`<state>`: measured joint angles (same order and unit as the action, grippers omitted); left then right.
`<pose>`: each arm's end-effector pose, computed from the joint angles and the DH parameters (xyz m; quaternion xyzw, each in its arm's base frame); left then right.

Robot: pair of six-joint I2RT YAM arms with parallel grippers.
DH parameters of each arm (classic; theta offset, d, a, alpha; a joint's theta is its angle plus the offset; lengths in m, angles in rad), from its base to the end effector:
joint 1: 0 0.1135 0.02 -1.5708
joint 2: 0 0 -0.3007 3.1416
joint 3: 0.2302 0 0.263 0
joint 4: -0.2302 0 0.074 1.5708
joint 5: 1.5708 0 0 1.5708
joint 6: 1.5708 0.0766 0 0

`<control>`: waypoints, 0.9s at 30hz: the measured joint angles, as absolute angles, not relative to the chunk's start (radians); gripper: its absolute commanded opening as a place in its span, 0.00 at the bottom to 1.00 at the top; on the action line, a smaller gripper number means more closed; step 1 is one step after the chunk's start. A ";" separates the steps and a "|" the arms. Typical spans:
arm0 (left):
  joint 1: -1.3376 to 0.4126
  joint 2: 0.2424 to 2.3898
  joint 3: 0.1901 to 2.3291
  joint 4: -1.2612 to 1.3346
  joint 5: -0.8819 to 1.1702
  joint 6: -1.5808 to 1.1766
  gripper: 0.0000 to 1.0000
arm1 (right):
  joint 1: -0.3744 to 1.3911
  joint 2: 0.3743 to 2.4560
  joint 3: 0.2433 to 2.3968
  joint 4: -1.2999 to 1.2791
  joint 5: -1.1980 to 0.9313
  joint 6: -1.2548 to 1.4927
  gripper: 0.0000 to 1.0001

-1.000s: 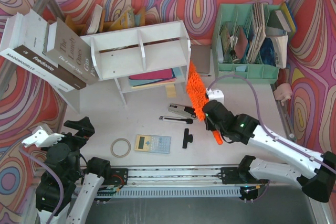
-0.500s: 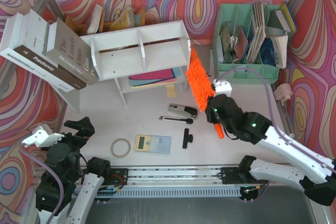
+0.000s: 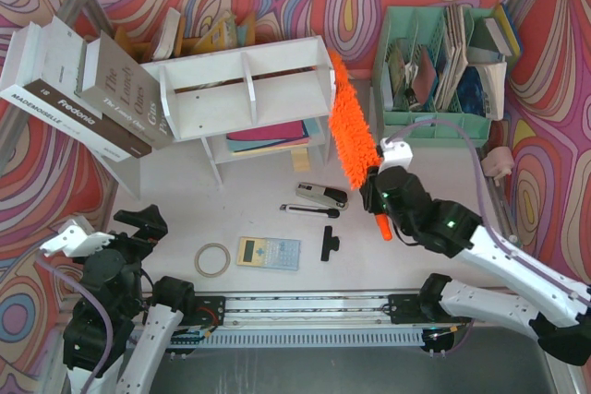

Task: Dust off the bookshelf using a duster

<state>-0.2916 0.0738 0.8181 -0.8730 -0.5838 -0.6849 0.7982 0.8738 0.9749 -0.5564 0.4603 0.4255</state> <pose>0.0165 0.0391 0.3356 -0.3269 0.6684 -0.1057 0.6598 0.1666 0.1222 0.3669 -0.0344 0.8341 0.1376 0.5330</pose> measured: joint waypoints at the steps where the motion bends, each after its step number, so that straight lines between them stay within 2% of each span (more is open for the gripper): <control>1: -0.292 0.074 0.818 -0.873 -0.583 -0.685 0.99 | 0.798 0.881 0.948 -0.554 0.458 0.434 0.00; 6: -0.292 0.074 0.818 -0.873 -0.583 -0.685 0.98 | 0.799 0.895 0.809 -0.564 0.417 0.482 0.00; 11: -0.292 0.081 0.818 -0.873 -0.582 -0.685 0.99 | 0.800 0.893 0.781 -0.571 0.414 0.511 0.00; 19: -0.292 0.139 0.842 -0.873 -0.533 -0.717 0.98 | 0.805 0.782 0.932 -0.583 0.512 0.439 0.00; 27: -0.292 0.428 1.063 -0.816 -0.353 -0.782 0.98 | 0.805 0.696 1.065 -0.413 0.503 0.255 0.00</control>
<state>-0.2916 0.4282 1.0630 -0.8158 -0.3527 -0.7822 0.8047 0.6960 1.0649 -0.4133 0.5030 0.2546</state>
